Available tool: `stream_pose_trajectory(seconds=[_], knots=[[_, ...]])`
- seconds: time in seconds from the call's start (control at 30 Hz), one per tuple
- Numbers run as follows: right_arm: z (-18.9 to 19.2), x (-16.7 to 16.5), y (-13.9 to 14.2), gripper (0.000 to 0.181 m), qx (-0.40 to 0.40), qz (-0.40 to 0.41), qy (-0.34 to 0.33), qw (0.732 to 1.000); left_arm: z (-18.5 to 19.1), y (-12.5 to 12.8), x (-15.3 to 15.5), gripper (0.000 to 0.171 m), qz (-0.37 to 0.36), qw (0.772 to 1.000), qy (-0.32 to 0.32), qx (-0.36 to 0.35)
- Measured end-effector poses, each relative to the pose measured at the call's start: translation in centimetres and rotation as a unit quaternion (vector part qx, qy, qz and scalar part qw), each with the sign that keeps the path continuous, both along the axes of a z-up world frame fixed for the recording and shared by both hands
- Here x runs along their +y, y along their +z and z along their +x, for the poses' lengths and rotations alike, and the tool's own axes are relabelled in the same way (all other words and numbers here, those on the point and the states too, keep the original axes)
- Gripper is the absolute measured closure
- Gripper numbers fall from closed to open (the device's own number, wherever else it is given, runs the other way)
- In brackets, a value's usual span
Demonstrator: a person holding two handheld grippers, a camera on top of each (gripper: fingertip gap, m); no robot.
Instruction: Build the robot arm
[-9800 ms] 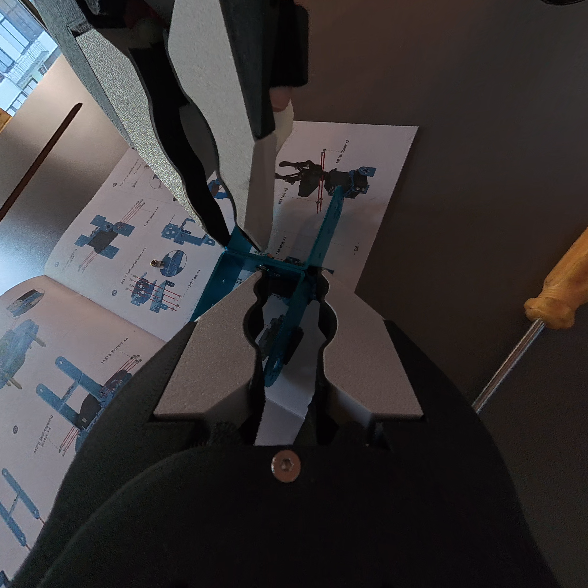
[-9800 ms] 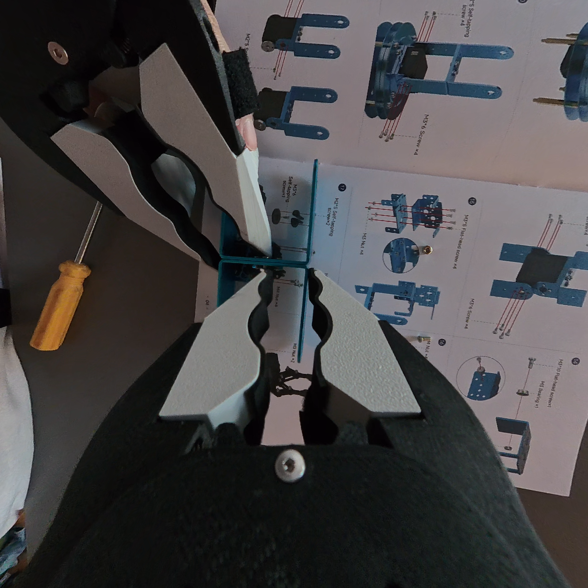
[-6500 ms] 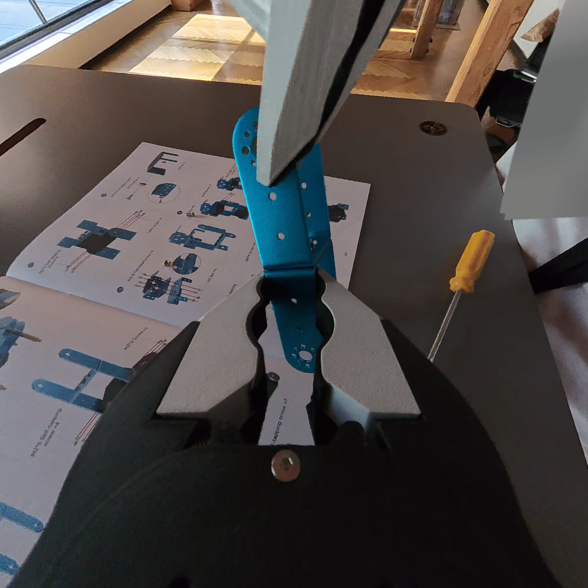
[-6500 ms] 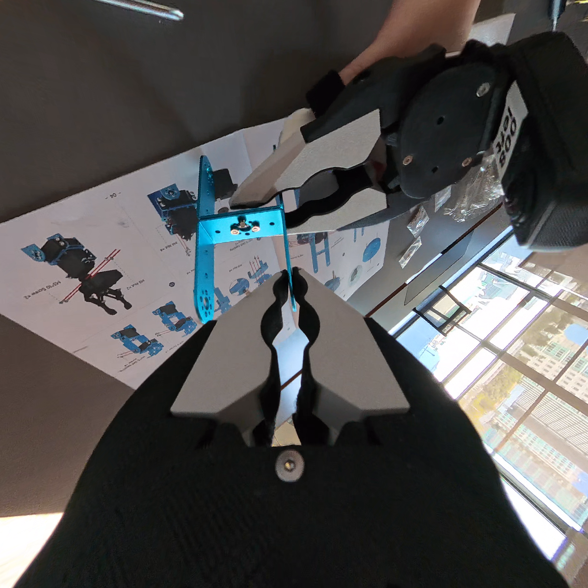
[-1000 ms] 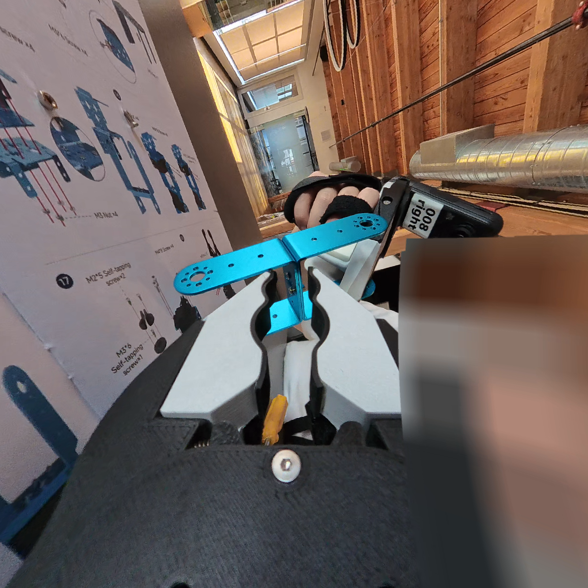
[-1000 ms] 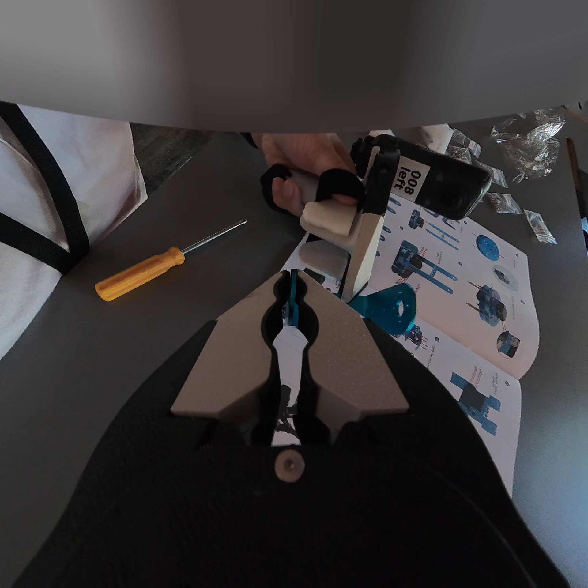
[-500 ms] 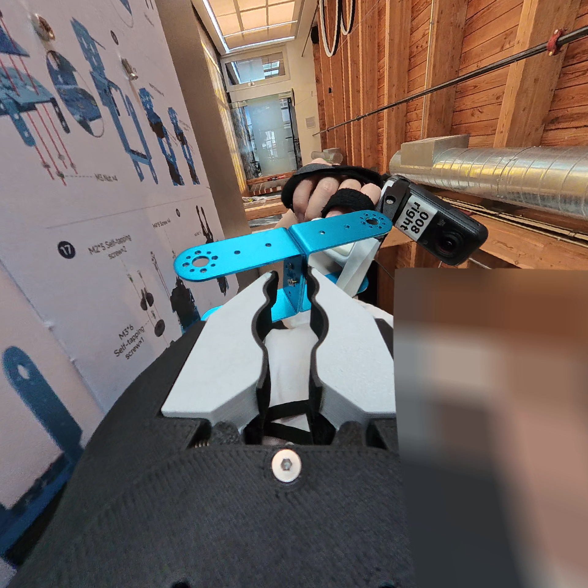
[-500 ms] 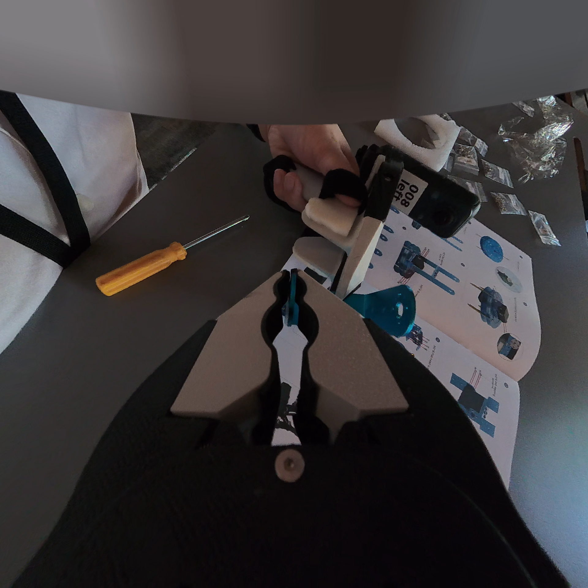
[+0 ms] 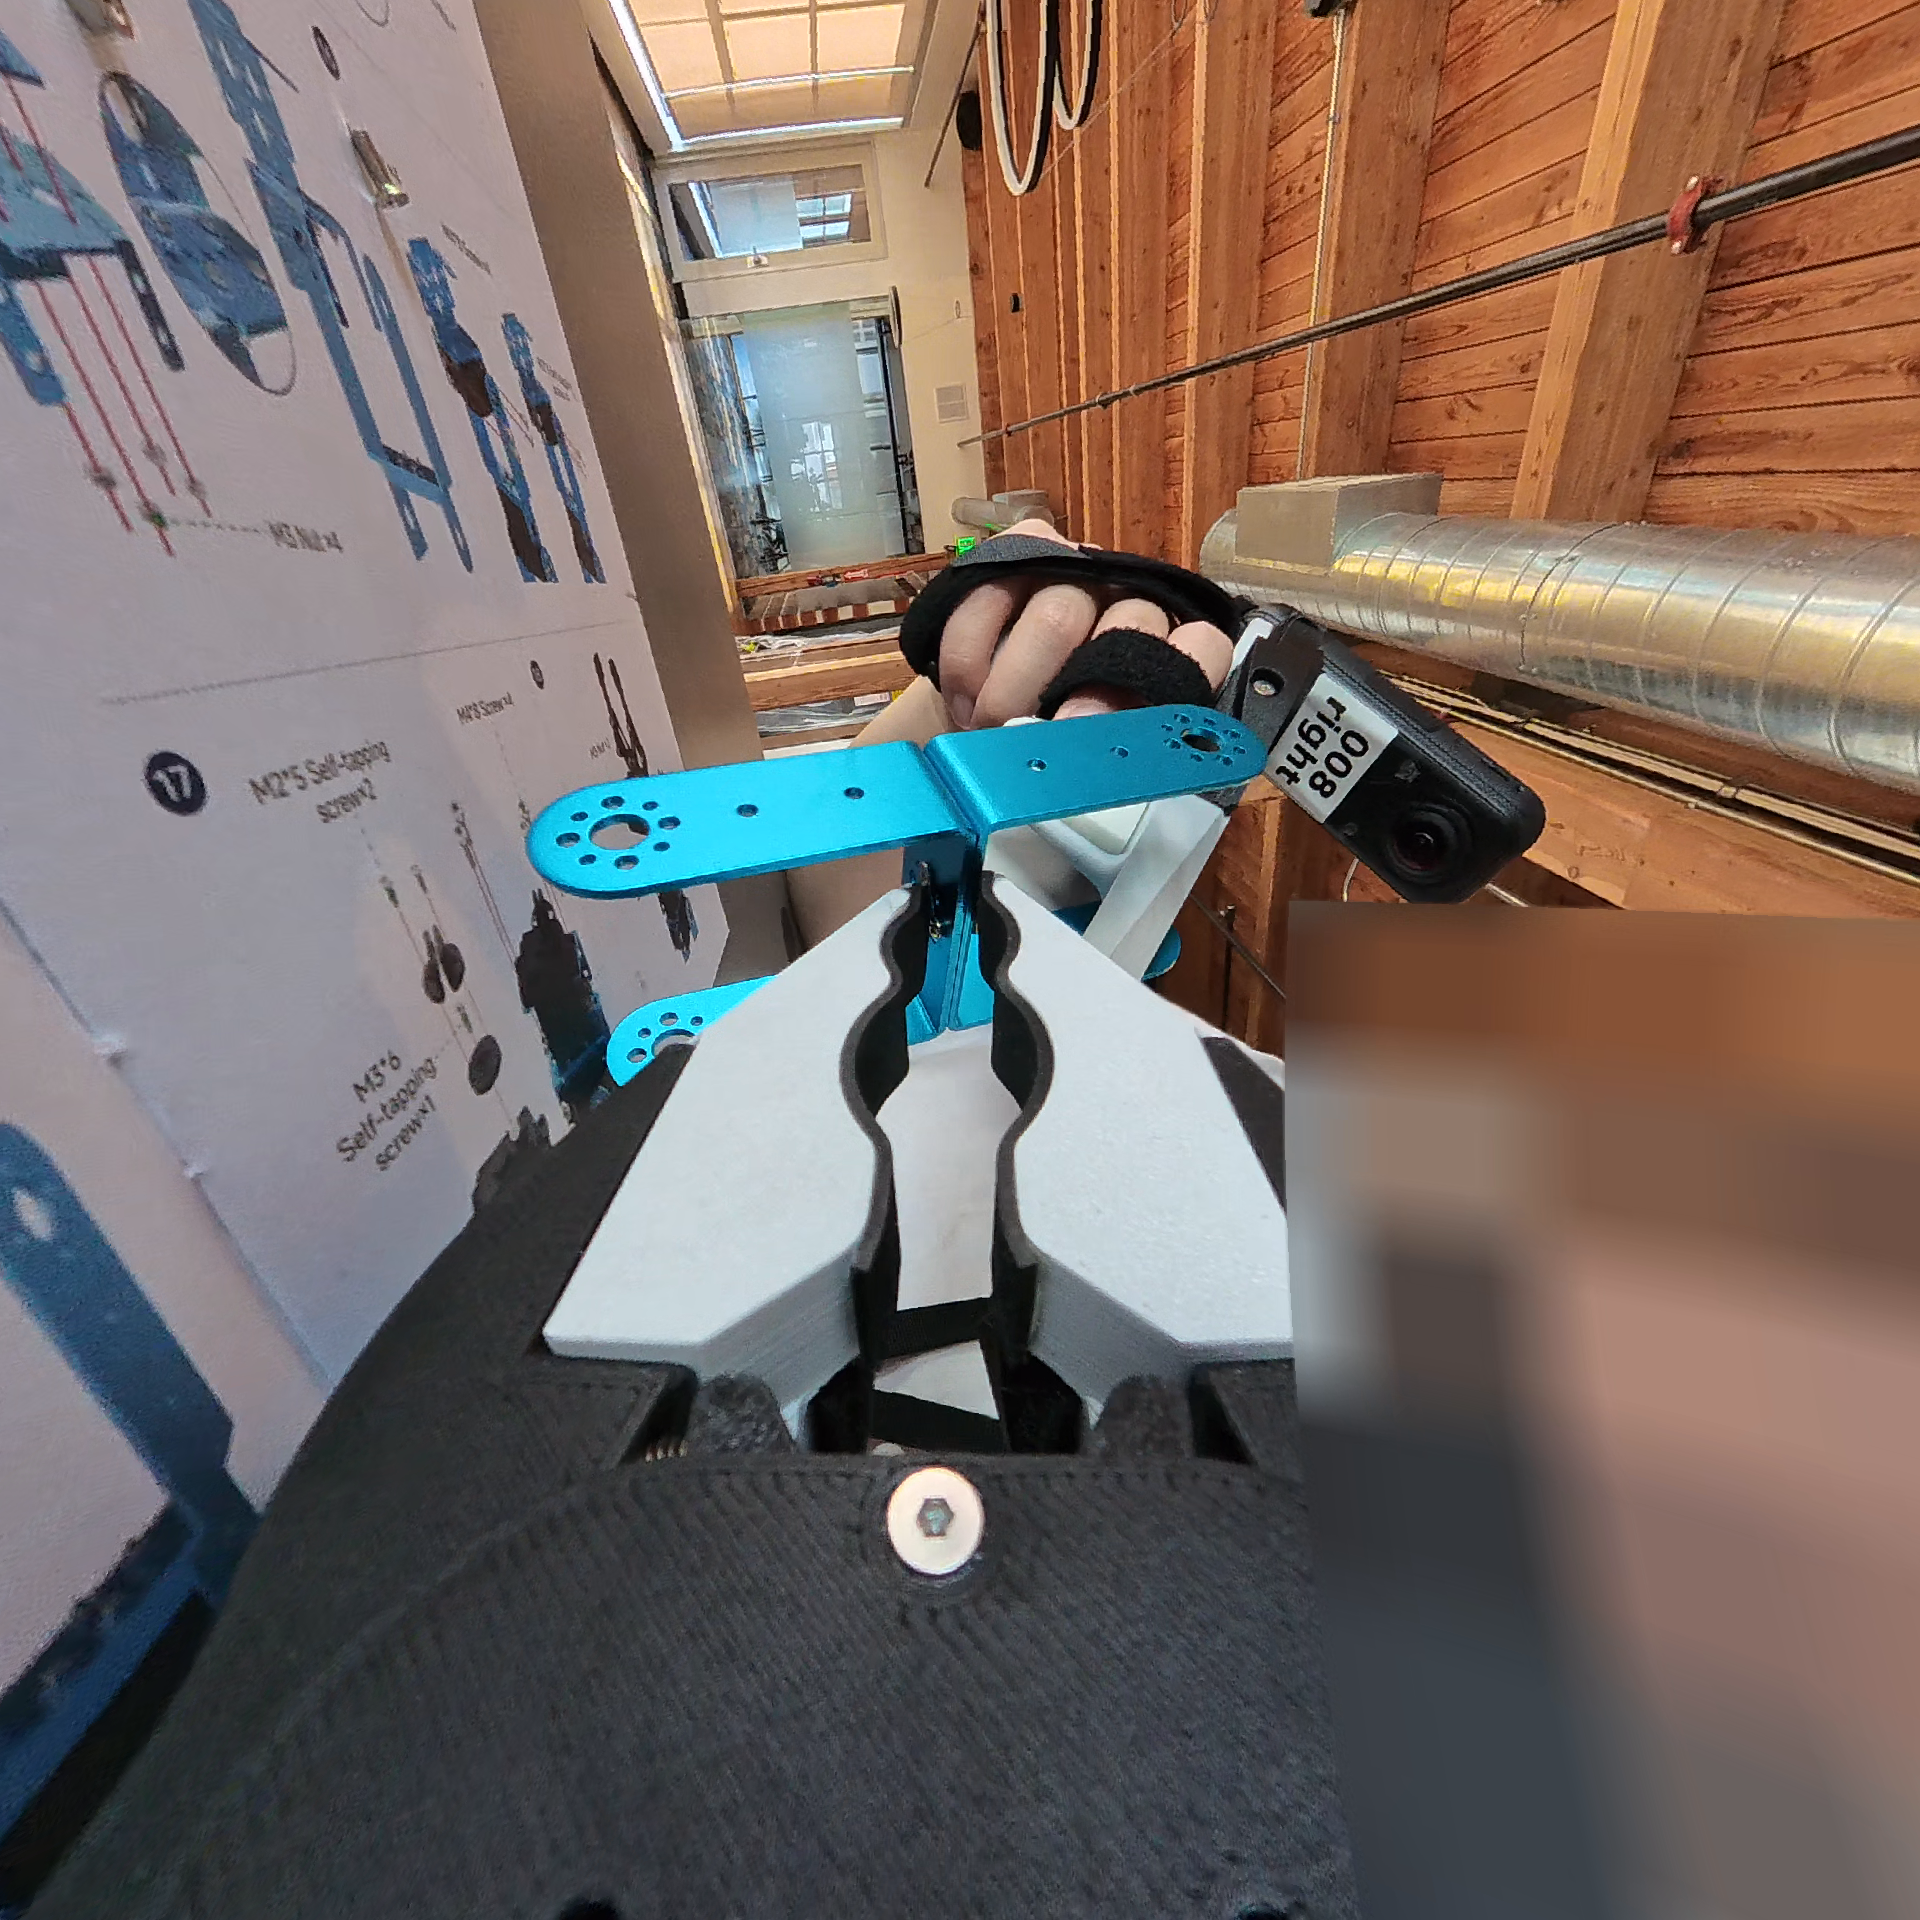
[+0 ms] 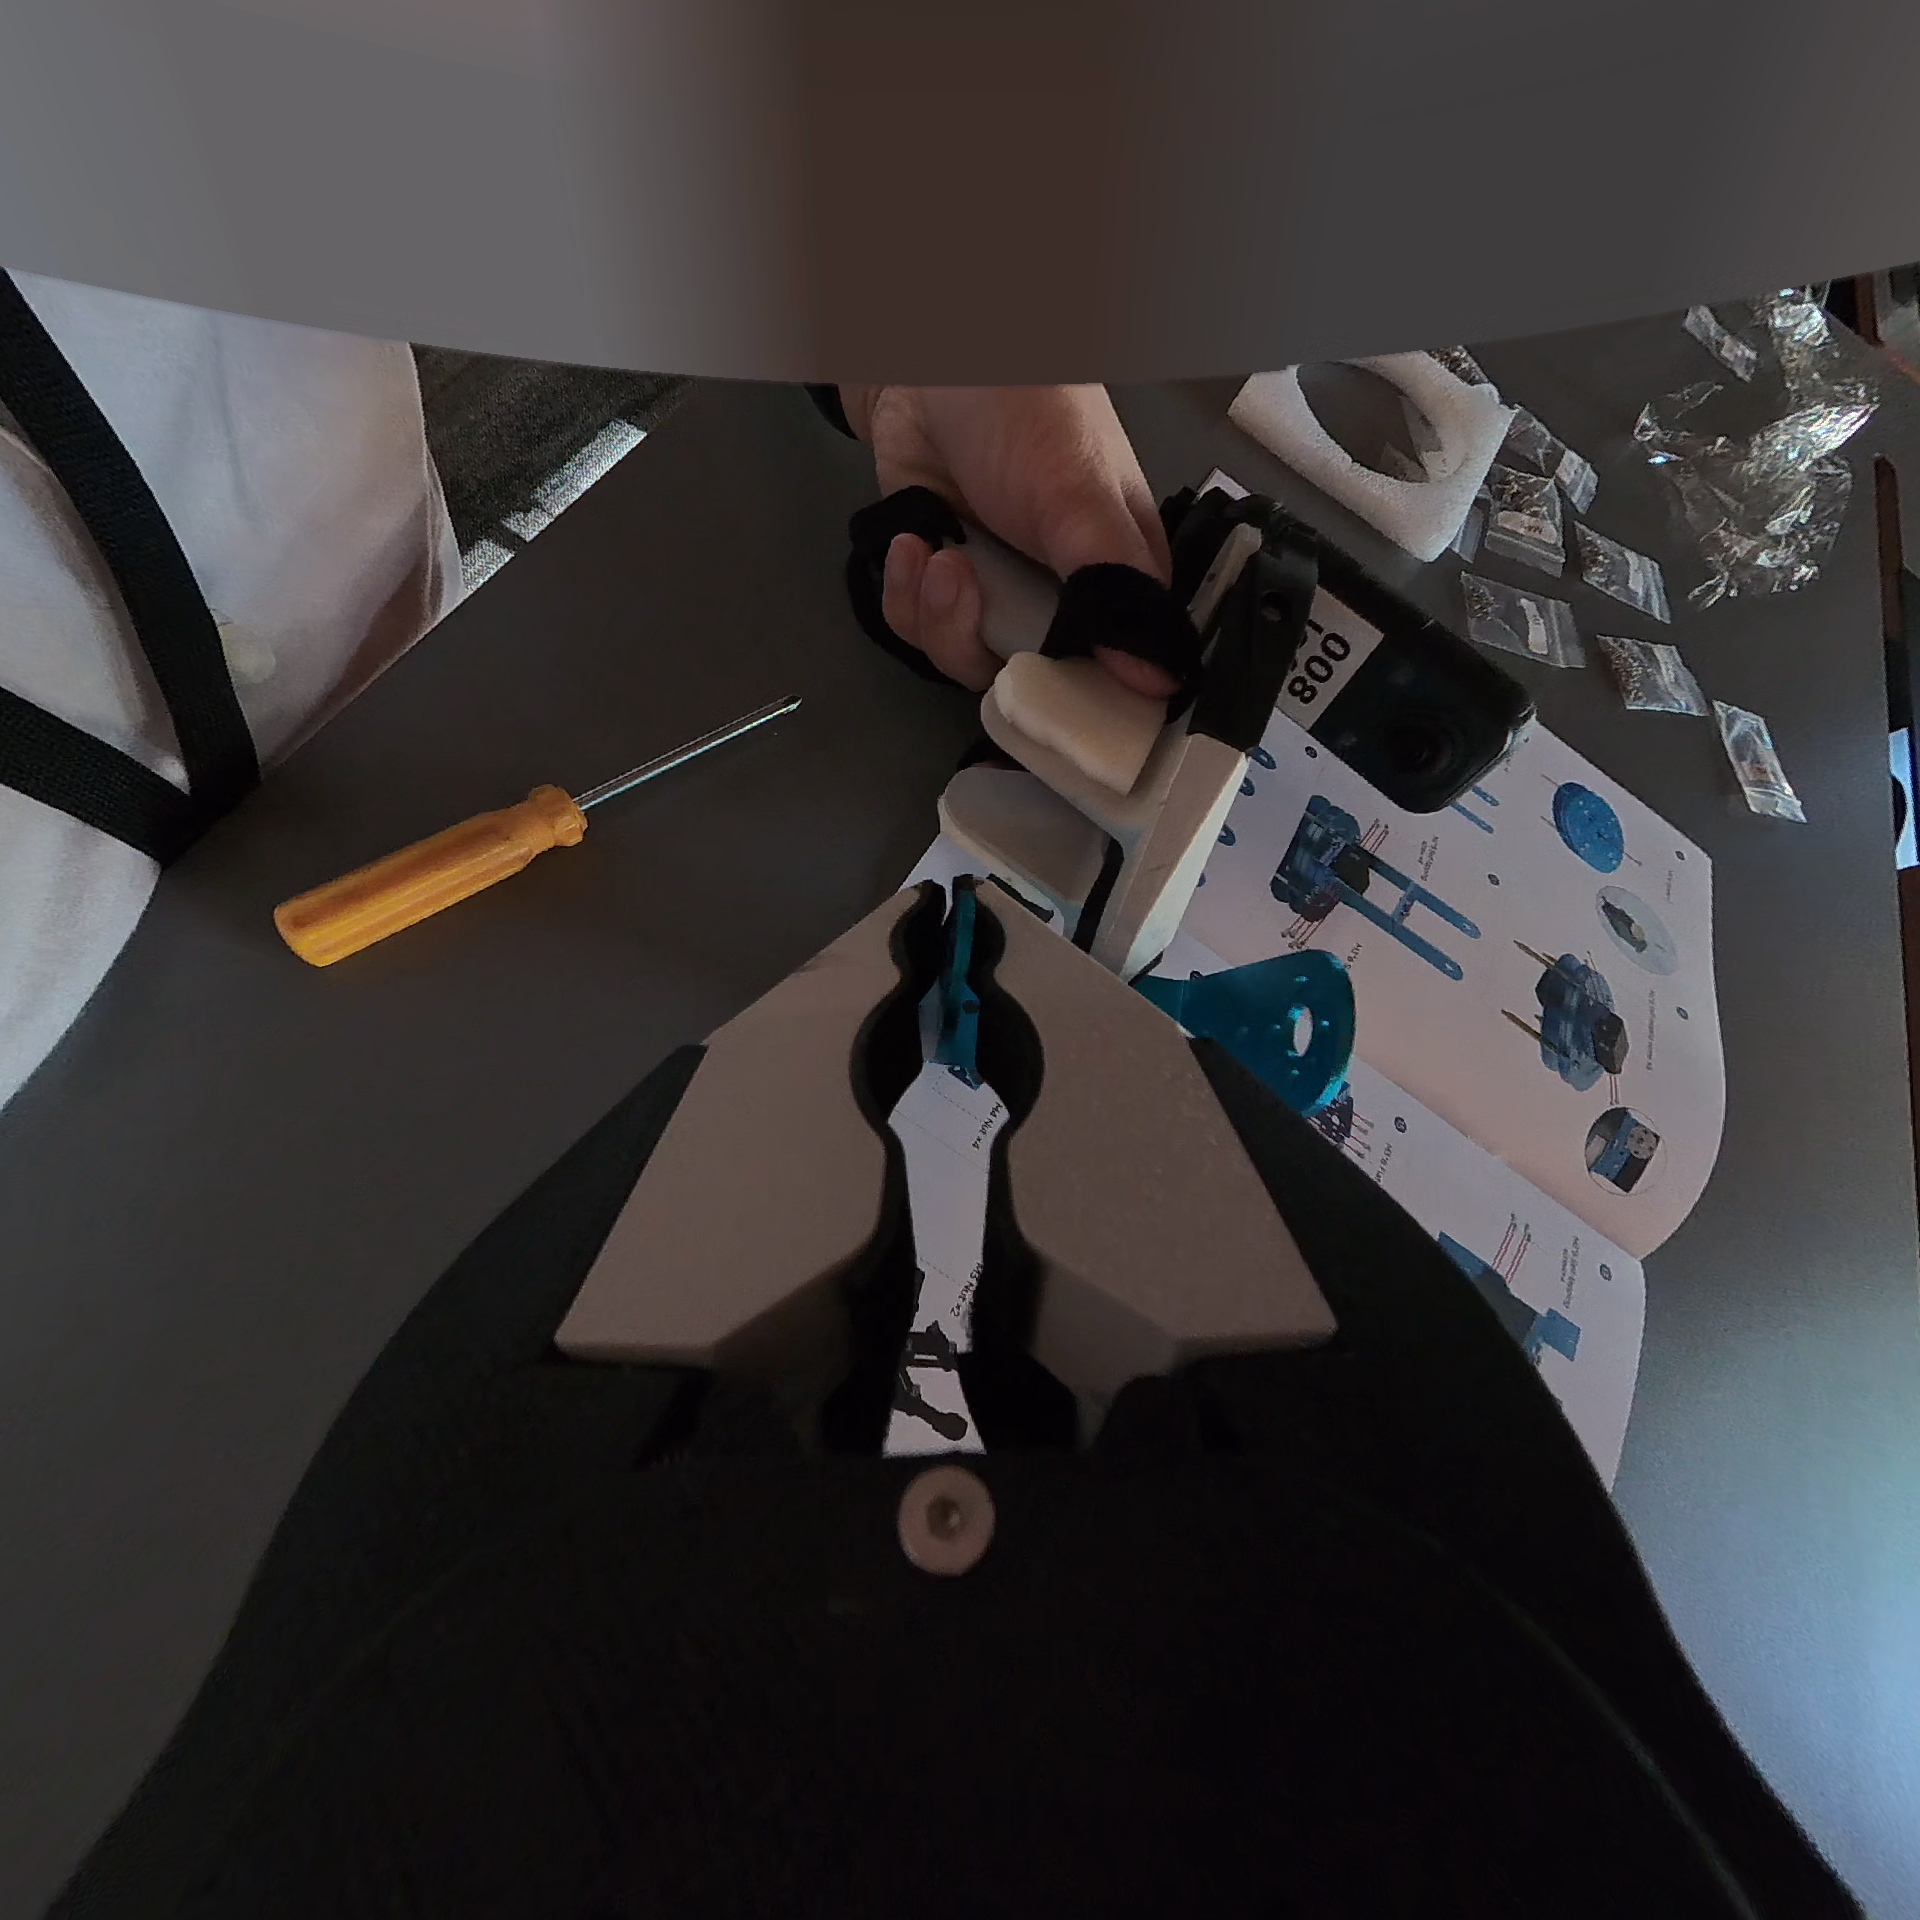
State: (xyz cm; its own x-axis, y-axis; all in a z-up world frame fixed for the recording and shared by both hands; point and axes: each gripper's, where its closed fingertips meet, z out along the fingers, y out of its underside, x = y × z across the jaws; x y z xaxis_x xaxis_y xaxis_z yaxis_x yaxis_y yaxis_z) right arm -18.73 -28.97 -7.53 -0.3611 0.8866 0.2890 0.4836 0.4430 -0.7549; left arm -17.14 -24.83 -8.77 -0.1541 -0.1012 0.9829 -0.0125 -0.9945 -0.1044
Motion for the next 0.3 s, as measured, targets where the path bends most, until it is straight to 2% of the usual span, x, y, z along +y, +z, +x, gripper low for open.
stream_pose_trajectory(seconds=[0.1,0.17,0.3], knots=[[0.2,0.0,-0.2,0.178,-0.003,0.01,-0.003,1.0,0.1,0.0,0.0,0.164,0.004,1.0,0.001,0.002],[0.2,-0.1,-0.2,0.169,-0.004,0.001,-0.007,1.0,0.1,-0.1,0.1,0.165,0.011,1.0,0.006,0.006],[0.2,0.9,1.7,0.167,0.025,-0.093,-0.061,0.993,0.0,0.0,0.2,0.165,0.015,1.0,0.011,0.004]])
